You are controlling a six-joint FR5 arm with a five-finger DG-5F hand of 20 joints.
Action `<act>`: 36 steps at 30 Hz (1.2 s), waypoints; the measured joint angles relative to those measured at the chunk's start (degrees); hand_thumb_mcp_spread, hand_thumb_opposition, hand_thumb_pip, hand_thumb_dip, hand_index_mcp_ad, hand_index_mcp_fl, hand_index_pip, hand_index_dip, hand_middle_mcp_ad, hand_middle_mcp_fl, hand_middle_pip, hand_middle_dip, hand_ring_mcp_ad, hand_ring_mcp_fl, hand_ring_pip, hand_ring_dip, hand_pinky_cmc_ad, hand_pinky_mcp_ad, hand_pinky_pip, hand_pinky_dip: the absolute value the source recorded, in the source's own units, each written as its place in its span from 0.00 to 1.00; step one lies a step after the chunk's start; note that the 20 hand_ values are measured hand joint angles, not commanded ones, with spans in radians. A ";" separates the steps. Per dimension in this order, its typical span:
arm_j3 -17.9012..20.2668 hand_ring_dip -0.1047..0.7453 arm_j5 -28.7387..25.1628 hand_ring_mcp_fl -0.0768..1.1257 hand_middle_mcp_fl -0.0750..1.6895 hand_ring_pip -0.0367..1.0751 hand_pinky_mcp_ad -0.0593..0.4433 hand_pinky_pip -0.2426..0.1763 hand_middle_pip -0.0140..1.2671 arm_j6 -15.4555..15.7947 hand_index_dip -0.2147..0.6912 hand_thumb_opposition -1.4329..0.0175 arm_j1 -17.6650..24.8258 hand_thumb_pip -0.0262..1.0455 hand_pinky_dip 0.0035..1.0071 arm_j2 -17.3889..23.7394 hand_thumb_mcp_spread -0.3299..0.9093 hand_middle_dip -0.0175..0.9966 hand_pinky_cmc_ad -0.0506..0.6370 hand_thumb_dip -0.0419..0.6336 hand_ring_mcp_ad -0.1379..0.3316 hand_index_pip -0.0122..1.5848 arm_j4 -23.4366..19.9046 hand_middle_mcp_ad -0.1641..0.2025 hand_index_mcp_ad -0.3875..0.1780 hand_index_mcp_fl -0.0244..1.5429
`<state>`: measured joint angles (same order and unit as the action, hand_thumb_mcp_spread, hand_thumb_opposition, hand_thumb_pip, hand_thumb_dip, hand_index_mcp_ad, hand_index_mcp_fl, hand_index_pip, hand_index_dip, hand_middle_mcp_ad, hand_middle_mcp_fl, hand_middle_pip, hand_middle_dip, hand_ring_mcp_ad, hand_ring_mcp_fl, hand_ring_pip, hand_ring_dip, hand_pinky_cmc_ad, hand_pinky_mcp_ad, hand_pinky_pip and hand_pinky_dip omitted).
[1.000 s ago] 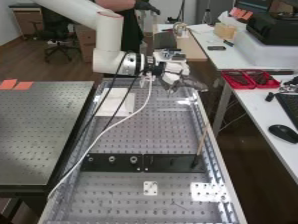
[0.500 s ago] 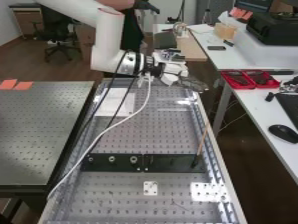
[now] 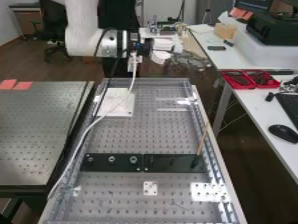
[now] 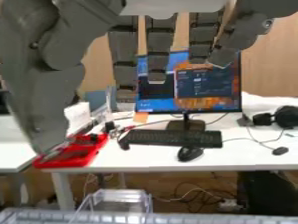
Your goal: Grab the drill bit and place it in the clear container
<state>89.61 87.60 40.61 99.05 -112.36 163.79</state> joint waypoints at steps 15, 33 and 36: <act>3.84 0.20 0.55 0.09 0.14 0.12 0.51 0.43 0.11 0.25 0.56 0.53 -3.53 0.27 0.18 9.39 0.42 0.22 0.55 0.12 0.80 0.04 1.42 0.65 0.59 0.12; 5.83 0.19 -2.77 0.09 0.13 0.12 0.51 0.43 0.11 -0.06 0.52 0.53 -2.98 0.27 0.18 12.58 0.42 0.20 0.55 0.11 0.78 0.05 -1.48 0.65 0.61 0.12; 5.80 0.19 0.50 0.09 0.13 0.12 0.51 0.43 0.11 -0.06 0.52 0.52 -3.41 0.27 0.18 12.53 0.42 0.20 0.55 0.11 0.79 0.05 -1.66 0.64 0.60 0.12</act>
<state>95.41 88.10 40.55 95.64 -99.82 162.13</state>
